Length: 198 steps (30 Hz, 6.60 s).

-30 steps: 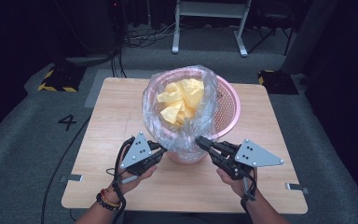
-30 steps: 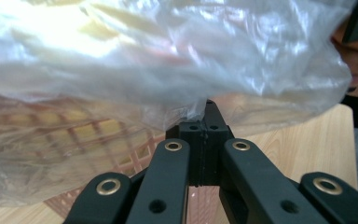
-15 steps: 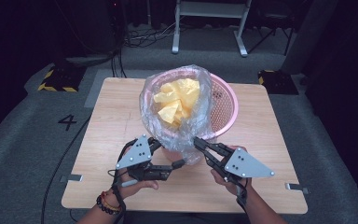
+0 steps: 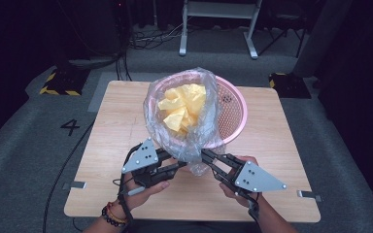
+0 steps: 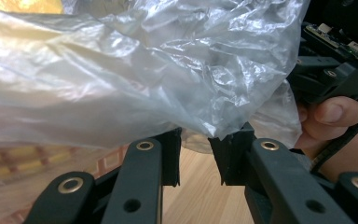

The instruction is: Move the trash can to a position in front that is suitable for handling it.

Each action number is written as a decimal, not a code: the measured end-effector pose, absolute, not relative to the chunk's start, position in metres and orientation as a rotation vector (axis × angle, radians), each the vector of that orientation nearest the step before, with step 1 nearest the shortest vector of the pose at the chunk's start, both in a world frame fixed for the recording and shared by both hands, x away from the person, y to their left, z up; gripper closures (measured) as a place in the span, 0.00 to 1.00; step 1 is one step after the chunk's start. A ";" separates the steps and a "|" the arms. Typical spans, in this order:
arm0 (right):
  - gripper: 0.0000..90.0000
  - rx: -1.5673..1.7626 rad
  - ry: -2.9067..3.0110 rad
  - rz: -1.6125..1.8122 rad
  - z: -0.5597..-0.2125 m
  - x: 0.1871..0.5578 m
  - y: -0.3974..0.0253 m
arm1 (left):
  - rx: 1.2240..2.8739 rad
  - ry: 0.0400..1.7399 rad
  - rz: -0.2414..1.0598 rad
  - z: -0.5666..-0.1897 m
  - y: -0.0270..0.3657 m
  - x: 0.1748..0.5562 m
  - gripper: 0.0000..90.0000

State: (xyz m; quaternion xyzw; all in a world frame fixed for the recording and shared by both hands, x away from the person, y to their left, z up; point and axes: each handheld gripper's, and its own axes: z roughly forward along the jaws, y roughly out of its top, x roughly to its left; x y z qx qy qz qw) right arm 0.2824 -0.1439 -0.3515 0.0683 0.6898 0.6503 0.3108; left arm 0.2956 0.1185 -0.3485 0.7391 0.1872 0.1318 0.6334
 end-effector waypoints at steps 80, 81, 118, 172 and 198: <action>1.00 0.232 2.172 1.644 -0.395 0.320 -0.101 | 1.638 0.568 0.516 -0.351 0.160 0.291 0.17; 1.00 0.222 2.177 1.624 -0.397 0.320 -0.099 | 1.651 0.579 0.512 -0.350 0.156 0.293 0.17; 0.65 0.341 1.986 1.818 -0.382 0.301 -0.122 | 1.953 0.547 0.625 -0.400 0.133 0.309 1.00; 0.42 0.212 2.247 1.665 -0.444 0.314 -0.137 | 1.541 0.478 0.657 -0.351 0.183 0.296 0.96; 0.42 0.747 2.125 1.517 -0.467 0.344 -0.272 | 1.286 0.567 0.909 -0.334 0.203 0.307 0.97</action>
